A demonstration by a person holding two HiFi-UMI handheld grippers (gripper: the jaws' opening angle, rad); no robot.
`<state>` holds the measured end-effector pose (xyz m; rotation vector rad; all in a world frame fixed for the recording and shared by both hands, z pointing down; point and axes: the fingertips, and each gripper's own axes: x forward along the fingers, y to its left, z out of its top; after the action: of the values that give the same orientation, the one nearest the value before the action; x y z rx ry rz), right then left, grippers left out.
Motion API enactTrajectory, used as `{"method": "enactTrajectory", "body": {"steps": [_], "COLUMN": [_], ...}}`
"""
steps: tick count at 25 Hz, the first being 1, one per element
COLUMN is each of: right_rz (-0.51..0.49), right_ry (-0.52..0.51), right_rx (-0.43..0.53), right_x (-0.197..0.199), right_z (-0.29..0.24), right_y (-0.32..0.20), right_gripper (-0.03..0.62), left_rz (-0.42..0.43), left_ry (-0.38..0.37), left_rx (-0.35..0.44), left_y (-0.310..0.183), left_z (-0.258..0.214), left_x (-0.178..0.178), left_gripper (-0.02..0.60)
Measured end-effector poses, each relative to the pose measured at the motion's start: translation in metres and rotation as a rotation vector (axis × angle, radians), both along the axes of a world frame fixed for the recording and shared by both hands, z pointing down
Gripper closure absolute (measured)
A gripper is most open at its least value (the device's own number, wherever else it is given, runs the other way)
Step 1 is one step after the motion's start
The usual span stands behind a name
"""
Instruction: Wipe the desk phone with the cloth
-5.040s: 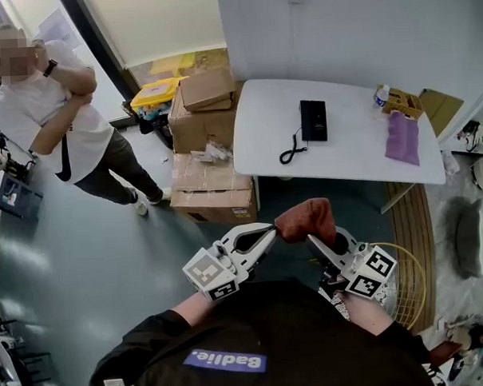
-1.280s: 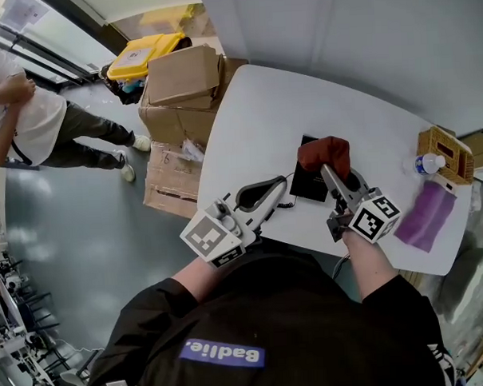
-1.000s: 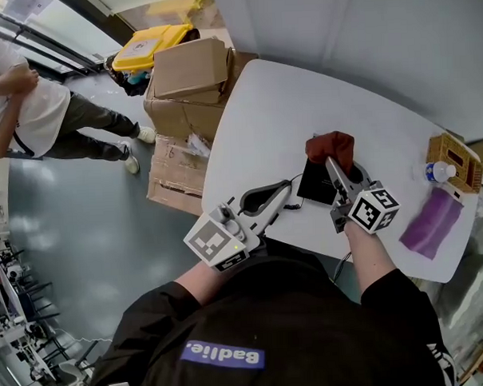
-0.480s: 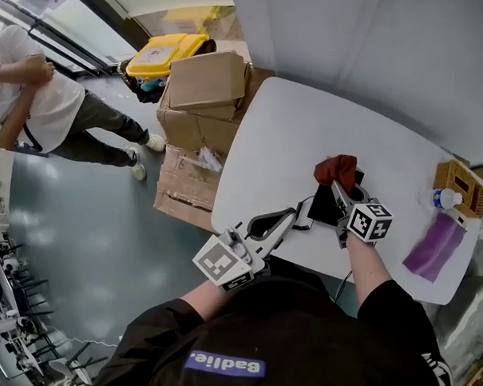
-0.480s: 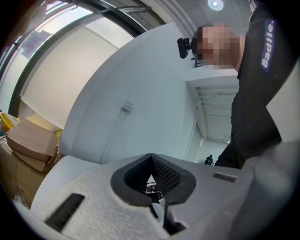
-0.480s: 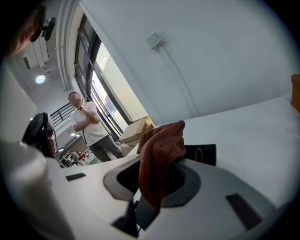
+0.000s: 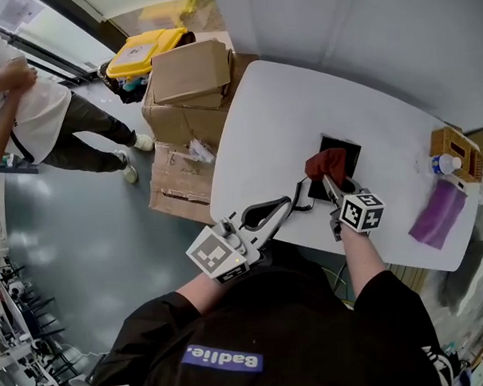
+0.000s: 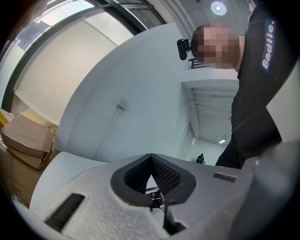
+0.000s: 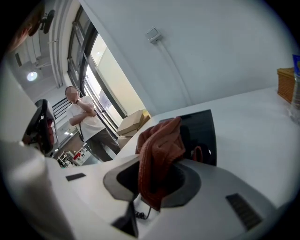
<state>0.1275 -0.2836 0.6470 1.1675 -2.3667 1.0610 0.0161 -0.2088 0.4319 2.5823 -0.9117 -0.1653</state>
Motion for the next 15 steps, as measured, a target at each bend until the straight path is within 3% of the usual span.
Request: {"method": "enactTrajectory", "body": {"steps": [10,15], "right_rz": [0.059,0.097], "right_ry": [0.008,0.009], "right_rx": [-0.078,-0.119], "right_x": [-0.008,-0.006], "right_z": [0.031,0.039], "right_y": [0.066,0.092], "right_gripper": [0.5,0.5], "left_rz": [0.097,0.144], "left_ry": [-0.014,-0.039], "left_rx": [-0.011,0.031], "left_y": [0.031,0.041], "left_z": [0.001,0.002], "left_x": [-0.005,-0.008], "left_gripper": [0.575,0.575]}}
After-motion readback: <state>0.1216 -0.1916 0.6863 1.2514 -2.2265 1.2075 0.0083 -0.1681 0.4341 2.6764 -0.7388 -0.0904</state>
